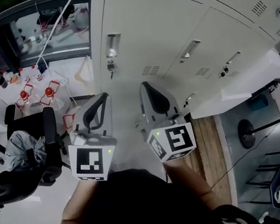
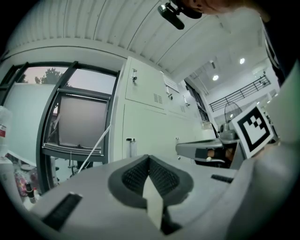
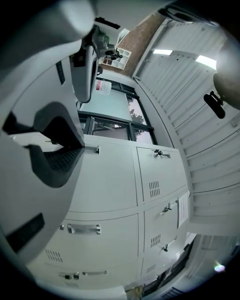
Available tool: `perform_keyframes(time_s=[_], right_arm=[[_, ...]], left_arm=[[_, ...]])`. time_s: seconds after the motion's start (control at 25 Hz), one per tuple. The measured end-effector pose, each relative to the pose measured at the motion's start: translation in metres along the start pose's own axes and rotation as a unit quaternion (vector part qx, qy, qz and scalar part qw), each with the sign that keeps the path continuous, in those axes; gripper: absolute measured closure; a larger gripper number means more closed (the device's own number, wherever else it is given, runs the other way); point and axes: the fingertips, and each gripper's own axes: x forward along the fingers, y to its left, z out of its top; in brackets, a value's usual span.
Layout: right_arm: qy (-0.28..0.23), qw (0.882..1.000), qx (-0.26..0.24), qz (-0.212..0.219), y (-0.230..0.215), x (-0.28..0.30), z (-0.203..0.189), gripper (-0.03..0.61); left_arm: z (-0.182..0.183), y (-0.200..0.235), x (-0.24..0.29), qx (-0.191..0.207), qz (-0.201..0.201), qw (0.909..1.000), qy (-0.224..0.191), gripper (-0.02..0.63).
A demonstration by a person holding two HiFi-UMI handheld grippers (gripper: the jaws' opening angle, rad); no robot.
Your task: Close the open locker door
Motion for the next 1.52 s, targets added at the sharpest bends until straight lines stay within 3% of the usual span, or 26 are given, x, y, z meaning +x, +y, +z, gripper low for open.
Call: perform_keyframes(time_s=[0.72, 1.52], right_arm=[[-0.001, 1.0, -0.004, 0.005, -0.014, -0.149, -0.023, 0.561], [-0.028, 1.0, 0.001, -0.012, -0.028, -0.176, -0.016, 0.561]], left_arm=[[-0.008, -0.095, -0.079, 0.031, 0.047, 0.9982, 0.022, 0.614], [0.003, -0.113, -0.089, 0.037, 0.066, 0.9971, 0.001, 0.614]])
